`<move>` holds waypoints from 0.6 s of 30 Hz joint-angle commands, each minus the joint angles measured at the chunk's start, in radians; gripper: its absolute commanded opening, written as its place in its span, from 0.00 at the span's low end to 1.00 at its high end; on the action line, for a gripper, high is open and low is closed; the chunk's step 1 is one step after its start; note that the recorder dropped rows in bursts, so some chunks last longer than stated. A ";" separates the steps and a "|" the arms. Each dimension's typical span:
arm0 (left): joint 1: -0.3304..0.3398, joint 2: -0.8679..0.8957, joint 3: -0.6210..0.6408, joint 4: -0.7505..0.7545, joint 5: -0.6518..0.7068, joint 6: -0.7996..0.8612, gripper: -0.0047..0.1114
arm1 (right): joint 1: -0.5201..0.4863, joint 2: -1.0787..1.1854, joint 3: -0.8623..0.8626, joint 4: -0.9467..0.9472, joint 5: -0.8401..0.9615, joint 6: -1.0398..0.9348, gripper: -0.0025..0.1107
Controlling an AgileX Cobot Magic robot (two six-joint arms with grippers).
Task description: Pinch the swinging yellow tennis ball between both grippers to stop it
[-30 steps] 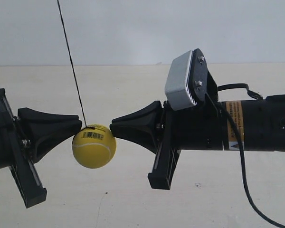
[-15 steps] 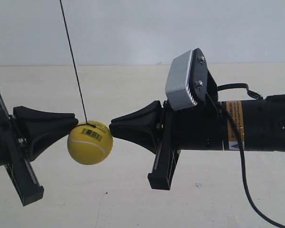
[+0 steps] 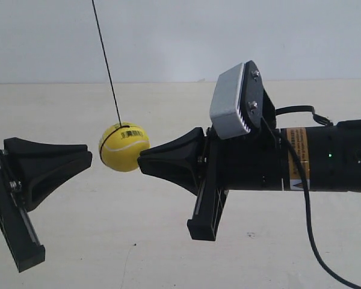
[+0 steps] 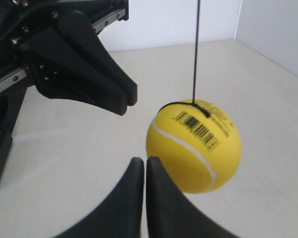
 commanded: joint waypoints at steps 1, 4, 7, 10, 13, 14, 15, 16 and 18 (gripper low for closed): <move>-0.007 0.004 0.006 -0.102 0.023 0.076 0.08 | 0.001 -0.002 -0.006 -0.007 -0.010 0.000 0.02; -0.007 0.023 0.006 -0.274 0.038 0.208 0.08 | 0.001 -0.002 -0.006 0.034 0.009 -0.025 0.02; -0.007 0.069 0.006 -0.318 0.027 0.251 0.08 | 0.001 -0.002 -0.006 0.047 0.027 -0.034 0.02; -0.007 0.123 0.006 -0.318 -0.018 0.262 0.08 | 0.001 -0.002 -0.006 0.047 0.027 -0.034 0.02; -0.007 0.160 0.006 -0.300 -0.057 0.262 0.08 | 0.001 -0.002 -0.006 0.049 0.027 -0.034 0.02; -0.007 0.166 0.006 -0.297 -0.063 0.262 0.08 | 0.001 -0.002 -0.006 0.049 0.027 -0.034 0.02; -0.007 0.170 0.006 -0.297 -0.072 0.262 0.08 | 0.001 -0.002 -0.006 0.049 0.027 -0.034 0.02; -0.007 0.170 0.006 -0.297 -0.072 0.262 0.08 | 0.001 -0.002 -0.006 0.049 0.027 -0.034 0.02; -0.007 0.170 0.006 -0.295 -0.072 0.262 0.08 | 0.001 -0.002 -0.006 0.049 0.029 -0.034 0.02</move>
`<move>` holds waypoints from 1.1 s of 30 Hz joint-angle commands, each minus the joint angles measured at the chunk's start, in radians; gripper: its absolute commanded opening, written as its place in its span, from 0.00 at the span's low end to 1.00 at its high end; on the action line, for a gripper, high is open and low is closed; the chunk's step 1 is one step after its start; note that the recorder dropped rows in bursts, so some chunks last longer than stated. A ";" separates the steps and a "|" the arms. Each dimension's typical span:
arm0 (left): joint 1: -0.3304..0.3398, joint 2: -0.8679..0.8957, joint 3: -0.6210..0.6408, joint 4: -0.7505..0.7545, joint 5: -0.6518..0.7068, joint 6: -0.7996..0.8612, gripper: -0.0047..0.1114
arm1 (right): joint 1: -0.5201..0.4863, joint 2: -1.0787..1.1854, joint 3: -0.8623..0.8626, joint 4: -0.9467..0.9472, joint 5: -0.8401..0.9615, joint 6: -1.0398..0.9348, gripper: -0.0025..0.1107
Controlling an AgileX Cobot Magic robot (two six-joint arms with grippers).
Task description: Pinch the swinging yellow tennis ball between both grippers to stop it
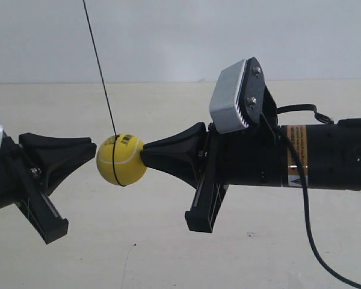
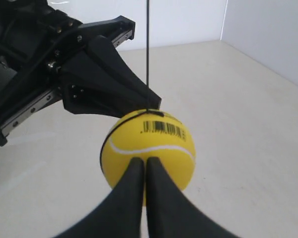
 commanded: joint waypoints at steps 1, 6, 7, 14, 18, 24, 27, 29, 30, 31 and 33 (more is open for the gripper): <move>-0.006 0.005 0.006 0.007 -0.022 -0.001 0.08 | 0.001 -0.002 -0.006 0.005 0.005 -0.008 0.02; -0.006 0.005 0.006 0.099 -0.031 -0.075 0.08 | 0.001 -0.002 -0.006 0.005 0.008 -0.006 0.02; -0.006 0.005 0.006 0.109 -0.031 -0.075 0.08 | 0.001 -0.002 -0.006 0.005 0.008 -0.006 0.02; -0.006 0.005 0.006 0.188 -0.072 -0.138 0.08 | 0.001 -0.002 -0.006 0.000 0.008 0.004 0.02; -0.006 0.005 0.006 0.188 -0.072 -0.138 0.08 | 0.001 -0.002 -0.006 -0.002 0.008 0.004 0.02; -0.006 0.005 0.006 0.188 -0.072 -0.138 0.08 | 0.001 -0.002 -0.006 -0.002 0.008 0.008 0.02; -0.006 0.005 0.006 0.188 -0.072 -0.138 0.08 | 0.001 -0.002 -0.006 -0.005 0.008 0.008 0.02; -0.006 0.005 0.006 0.188 -0.072 -0.138 0.08 | 0.001 -0.002 -0.006 -0.005 0.008 0.008 0.02; -0.006 0.005 0.006 0.188 -0.072 -0.138 0.08 | 0.001 -0.002 -0.006 -0.005 0.008 0.008 0.02; -0.006 0.005 0.006 0.188 -0.072 -0.138 0.08 | 0.001 -0.002 -0.006 -0.005 0.008 0.008 0.02; -0.006 0.005 0.006 0.188 -0.074 -0.138 0.08 | 0.001 -0.002 -0.006 -0.005 0.008 0.008 0.02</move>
